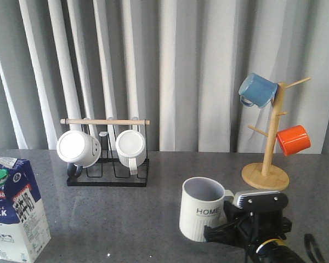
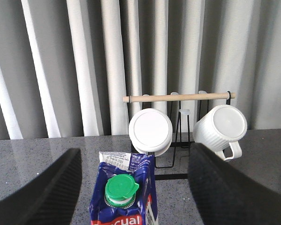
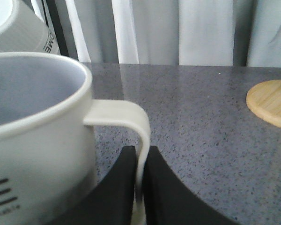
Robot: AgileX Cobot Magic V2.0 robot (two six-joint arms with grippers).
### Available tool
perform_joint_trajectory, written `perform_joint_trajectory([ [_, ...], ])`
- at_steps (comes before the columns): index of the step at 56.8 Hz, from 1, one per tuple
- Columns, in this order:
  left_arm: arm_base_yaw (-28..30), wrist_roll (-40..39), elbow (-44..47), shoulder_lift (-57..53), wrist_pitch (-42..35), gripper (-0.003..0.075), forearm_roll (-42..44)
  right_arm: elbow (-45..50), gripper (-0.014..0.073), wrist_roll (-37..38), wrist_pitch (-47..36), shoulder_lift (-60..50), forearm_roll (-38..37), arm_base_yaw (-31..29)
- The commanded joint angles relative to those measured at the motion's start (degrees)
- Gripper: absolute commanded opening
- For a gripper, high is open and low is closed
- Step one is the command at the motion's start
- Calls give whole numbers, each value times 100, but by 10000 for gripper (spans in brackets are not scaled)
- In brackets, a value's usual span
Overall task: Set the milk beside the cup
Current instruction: 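Carry the HOME mug with the right gripper toward the table center and set it down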
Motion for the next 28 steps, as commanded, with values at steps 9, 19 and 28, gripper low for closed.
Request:
perform_joint_trajectory([
  [9, -9, -22, -201, -44, -347, 459, -65, -346, -4, -749, -550, 159, 1350, 483],
  [19, -9, -22, -201, -44, -347, 459, -65, -346, -4, -804, -539, 380, 1492, 483],
  [28, -9, -22, -201, -44, -347, 459, -65, -346, 1, -1452, -546, 443, 1568, 539],
])
